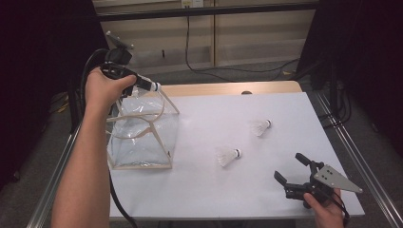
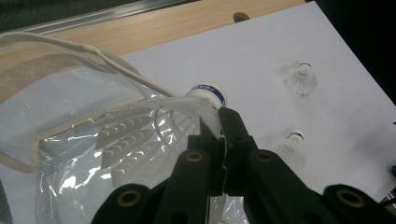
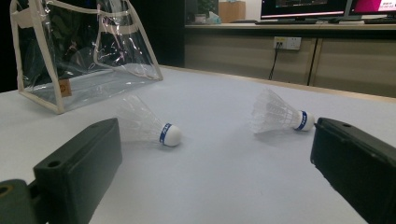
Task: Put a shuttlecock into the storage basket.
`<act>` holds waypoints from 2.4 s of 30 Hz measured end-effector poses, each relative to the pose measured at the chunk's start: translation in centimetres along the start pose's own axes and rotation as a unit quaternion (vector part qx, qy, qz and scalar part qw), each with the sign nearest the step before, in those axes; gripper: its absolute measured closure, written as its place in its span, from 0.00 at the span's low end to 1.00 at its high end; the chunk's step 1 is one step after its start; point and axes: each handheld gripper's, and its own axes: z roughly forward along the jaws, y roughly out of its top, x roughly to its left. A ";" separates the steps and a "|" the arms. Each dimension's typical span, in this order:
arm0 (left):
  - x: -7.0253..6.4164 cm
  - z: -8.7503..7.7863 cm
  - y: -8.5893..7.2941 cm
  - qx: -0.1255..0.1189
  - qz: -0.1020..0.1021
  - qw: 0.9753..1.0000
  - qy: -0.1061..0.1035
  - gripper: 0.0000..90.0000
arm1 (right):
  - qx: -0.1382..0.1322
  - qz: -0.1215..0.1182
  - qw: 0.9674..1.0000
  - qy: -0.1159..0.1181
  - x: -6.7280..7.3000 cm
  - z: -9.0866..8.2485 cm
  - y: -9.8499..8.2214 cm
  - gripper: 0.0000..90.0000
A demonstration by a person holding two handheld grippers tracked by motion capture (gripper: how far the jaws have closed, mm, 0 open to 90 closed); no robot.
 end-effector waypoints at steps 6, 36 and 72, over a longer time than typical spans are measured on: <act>0.4 0.2 -0.1 0.002 -0.004 1.000 0.006 1.00 | 0.000 0.000 1.000 -0.002 0.0 0.0 0.0 0.02; 2.5 2.1 -0.7 0.013 -0.029 0.999 0.021 1.00 | -0.003 0.000 1.000 0.000 -0.1 -0.1 0.0 0.02; 4.7 4.1 -1.6 0.024 -0.051 0.998 0.034 1.00 | -0.002 0.002 1.000 0.000 -0.1 -0.1 0.0 0.02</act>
